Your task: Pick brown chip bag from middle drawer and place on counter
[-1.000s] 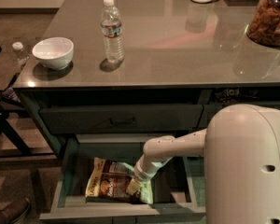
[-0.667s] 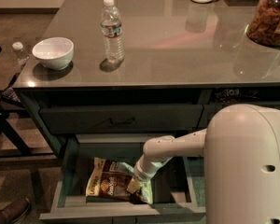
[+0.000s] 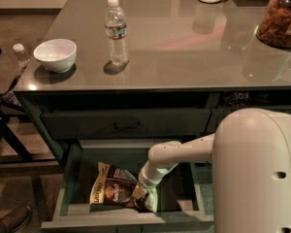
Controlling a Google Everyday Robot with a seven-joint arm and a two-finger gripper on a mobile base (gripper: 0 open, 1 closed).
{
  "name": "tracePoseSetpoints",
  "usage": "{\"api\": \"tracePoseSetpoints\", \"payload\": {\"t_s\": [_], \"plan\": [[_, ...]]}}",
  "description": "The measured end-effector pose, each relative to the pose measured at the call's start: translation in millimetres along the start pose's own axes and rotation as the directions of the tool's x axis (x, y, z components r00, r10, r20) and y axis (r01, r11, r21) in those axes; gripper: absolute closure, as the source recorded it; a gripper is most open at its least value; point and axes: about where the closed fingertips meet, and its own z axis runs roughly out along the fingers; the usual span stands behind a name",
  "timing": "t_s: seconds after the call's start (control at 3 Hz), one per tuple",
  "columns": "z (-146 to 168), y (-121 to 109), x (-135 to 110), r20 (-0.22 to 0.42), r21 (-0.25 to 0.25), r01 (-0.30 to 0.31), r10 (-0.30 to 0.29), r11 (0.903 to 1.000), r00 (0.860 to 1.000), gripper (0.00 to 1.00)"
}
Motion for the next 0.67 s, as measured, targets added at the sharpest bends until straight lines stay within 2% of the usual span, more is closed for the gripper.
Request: {"api": "tracePoseSetpoints", "payload": {"t_s": [0.67], "plan": [[-6.7,0.6,0.4,0.022,-0.001,-0.019,0.019,0.9998,1.0,1.0]]}}
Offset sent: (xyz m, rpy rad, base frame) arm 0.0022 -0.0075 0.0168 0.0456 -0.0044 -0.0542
